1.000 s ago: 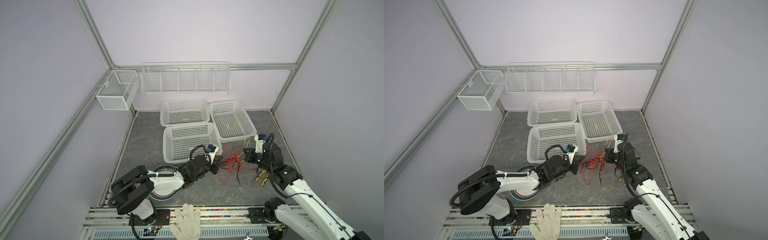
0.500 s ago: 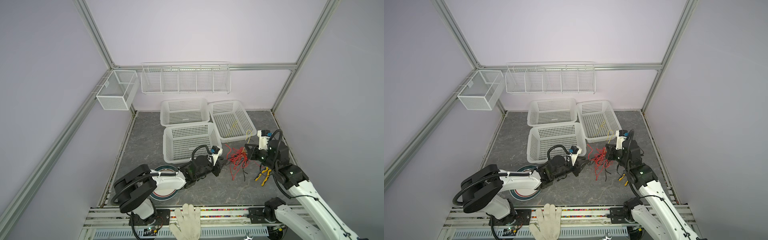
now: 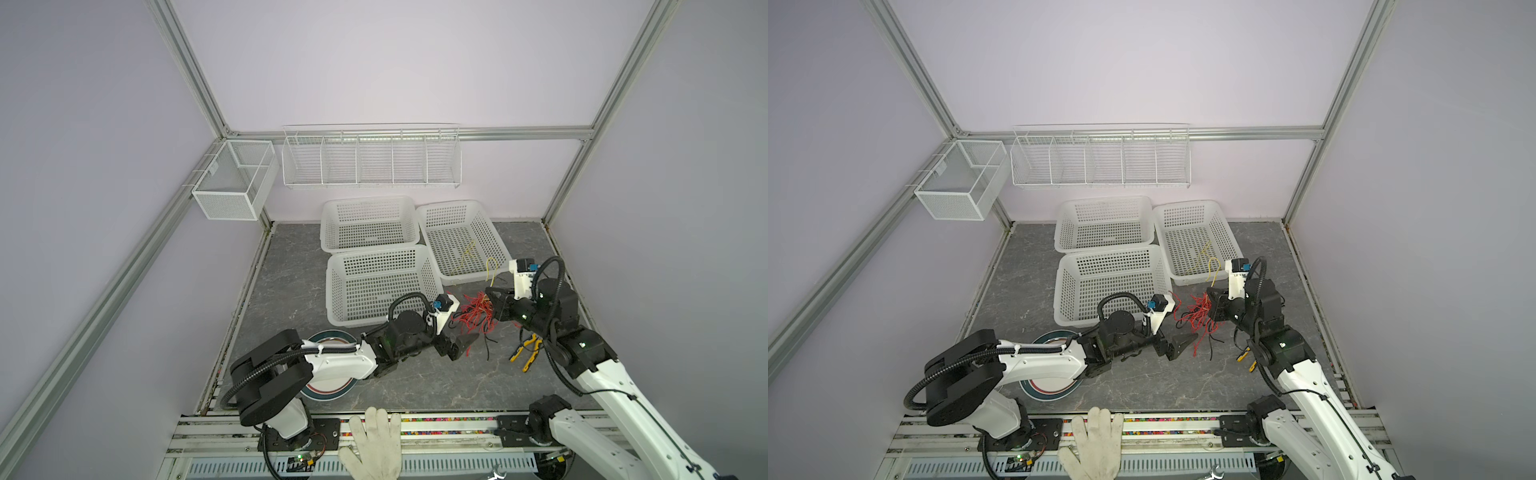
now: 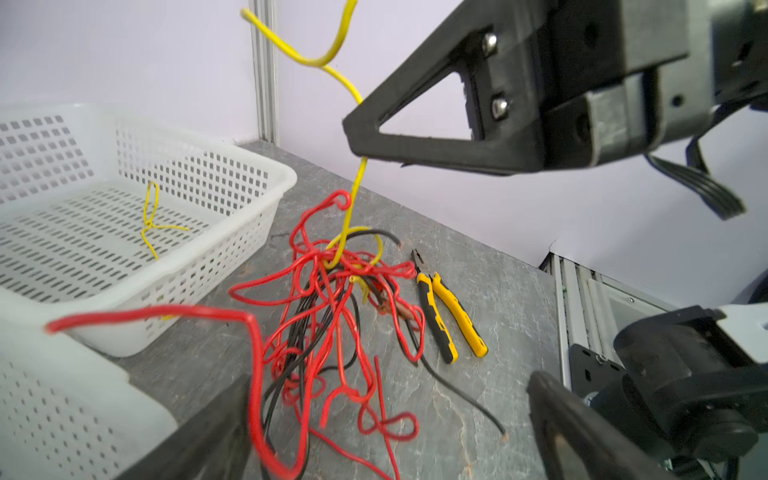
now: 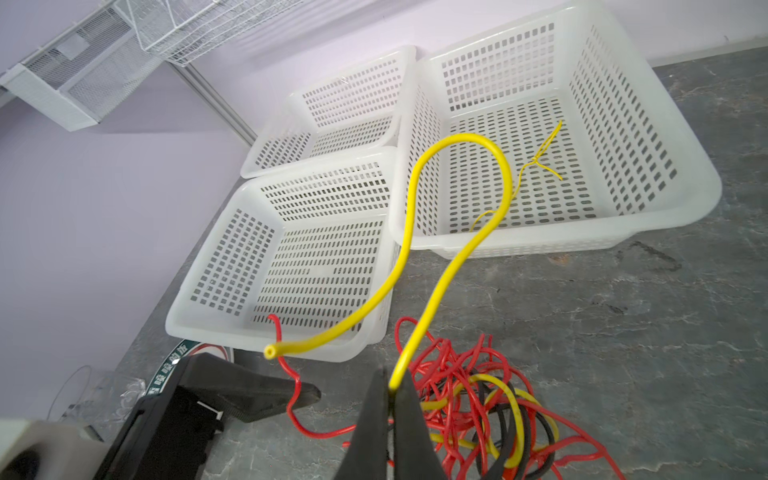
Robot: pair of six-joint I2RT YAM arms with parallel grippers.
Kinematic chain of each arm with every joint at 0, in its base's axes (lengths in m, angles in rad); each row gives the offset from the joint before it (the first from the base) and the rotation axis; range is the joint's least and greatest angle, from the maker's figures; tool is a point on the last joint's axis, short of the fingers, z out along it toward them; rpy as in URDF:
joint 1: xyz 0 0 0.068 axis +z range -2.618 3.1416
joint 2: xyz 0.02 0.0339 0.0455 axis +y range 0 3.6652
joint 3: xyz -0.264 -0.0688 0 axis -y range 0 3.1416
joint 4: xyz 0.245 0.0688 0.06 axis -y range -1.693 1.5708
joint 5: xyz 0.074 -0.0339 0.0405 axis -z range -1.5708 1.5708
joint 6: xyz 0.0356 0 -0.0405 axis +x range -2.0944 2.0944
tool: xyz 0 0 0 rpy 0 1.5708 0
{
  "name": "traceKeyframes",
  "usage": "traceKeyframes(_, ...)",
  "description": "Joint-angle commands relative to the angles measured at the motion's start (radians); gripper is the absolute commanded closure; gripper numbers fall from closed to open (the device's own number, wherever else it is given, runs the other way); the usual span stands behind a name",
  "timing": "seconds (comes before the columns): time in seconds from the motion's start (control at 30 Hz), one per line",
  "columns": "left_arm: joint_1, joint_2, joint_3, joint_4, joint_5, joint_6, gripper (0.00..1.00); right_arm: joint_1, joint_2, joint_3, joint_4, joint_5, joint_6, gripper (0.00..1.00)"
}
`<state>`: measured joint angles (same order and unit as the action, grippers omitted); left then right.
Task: Untangle the cables
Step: 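Lift the yellow wire with the right gripper while the left gripper raises the red wires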
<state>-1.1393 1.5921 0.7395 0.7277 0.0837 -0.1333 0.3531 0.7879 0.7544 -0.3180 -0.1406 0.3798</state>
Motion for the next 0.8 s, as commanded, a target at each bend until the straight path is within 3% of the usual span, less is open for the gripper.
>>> traceKeyframes(0.0,-0.010,0.052,0.048,0.021,-0.111,0.074,0.00,-0.006,-0.006,0.061,0.062,-0.096,-0.015,0.94)
traceKeyframes(0.4,-0.019,0.216,0.128,0.188,-0.192,0.161,0.05,-0.006,-0.006,0.162,0.031,-0.269,0.007,0.94)
traceKeyframes(0.5,-0.018,0.236,0.146,0.213,-0.189,0.183,0.13,-0.006,-0.005,0.161,0.038,-0.293,0.019,0.94)
traceKeyframes(0.63,-0.018,0.256,0.168,0.223,-0.194,0.190,0.32,-0.006,0.001,0.157,0.042,-0.310,0.028,0.94)
traceKeyframes(0.77,-0.019,0.266,0.176,0.230,-0.194,0.196,0.40,-0.005,0.009,0.157,0.041,-0.318,0.034,0.94)
